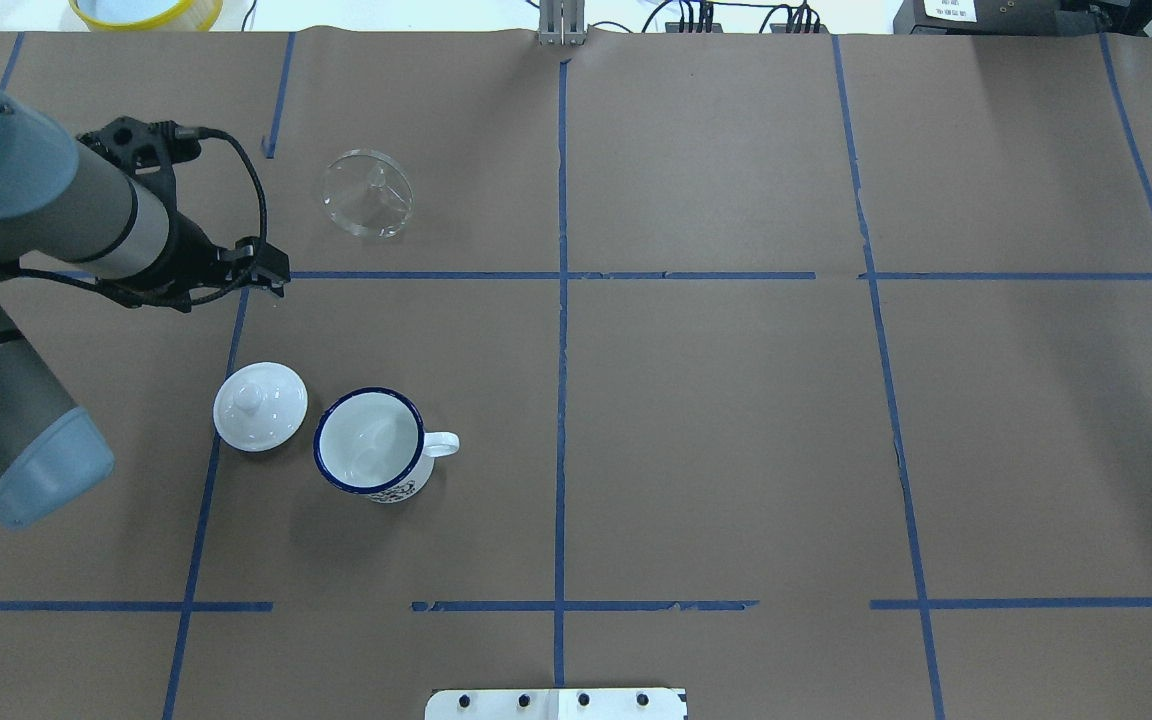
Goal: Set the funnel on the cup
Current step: 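Open the left gripper, release the lid, and move toward the glass funnel, then grasp the clear glass funnel rim with the left gripper and lift it, then carry the funnel over the open mug and lower it into the mouth, then open the left gripper and withdraw it away from the funnel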
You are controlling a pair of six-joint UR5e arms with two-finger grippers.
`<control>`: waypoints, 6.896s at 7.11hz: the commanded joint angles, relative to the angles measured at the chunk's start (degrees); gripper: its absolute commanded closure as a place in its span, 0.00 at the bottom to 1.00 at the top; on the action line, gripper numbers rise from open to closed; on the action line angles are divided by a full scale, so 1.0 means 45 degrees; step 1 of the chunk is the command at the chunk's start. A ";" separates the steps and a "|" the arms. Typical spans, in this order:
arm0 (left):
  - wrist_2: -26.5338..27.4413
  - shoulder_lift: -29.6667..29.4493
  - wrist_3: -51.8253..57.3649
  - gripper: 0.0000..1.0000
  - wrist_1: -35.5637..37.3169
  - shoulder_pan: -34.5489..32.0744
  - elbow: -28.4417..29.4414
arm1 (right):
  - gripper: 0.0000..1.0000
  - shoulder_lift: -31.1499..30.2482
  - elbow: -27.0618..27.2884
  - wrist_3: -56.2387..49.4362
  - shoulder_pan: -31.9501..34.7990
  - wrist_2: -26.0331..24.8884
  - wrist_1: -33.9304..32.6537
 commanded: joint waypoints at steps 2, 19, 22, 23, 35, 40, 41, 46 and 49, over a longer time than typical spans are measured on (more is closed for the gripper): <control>0.1120 -0.2074 -0.5088 0.00 -0.1065 -0.0444 0.2075 | 0.00 0.0016 0.0000 -0.0008 0.0000 0.0000 0.0000; 0.4488 -0.4657 -1.2098 0.82 -0.6428 0.0650 0.8882 | 0.00 -0.0004 0.0000 -0.0008 0.0000 0.0000 0.0000; 0.4314 -0.4657 -1.2021 1.00 -0.6390 0.0127 0.8166 | 0.00 -0.0004 0.0000 -0.0008 0.0000 0.0000 0.0000; 0.3133 -0.4599 -1.2020 1.00 -0.6157 -0.0458 0.7406 | 0.00 -0.0004 0.0000 -0.0008 0.0000 0.0000 0.0000; -0.0143 -0.4323 -0.2452 1.00 0.7144 0.3128 -0.0886 | 0.00 -0.0004 0.0000 -0.0008 0.0000 0.0000 0.0000; 0.0191 -0.4697 -0.1612 1.00 0.6912 0.3482 0.0716 | 0.00 -0.0004 0.0000 -0.0008 0.0000 0.0000 0.0000; 0.0191 -0.4658 -0.1610 1.00 0.6602 0.3482 0.0931 | 0.00 -0.0004 0.0000 -0.0008 0.0000 0.0000 0.0000; 0.0210 -0.4639 -0.1610 0.00 0.6150 0.3462 0.0430 | 0.00 0.0016 0.0000 -0.0008 0.0000 0.0000 0.0000; 0.0212 -0.4482 0.2337 0.00 0.6169 0.1460 -0.0493 | 0.00 0.0016 0.0000 -0.0008 0.0000 0.0000 0.0000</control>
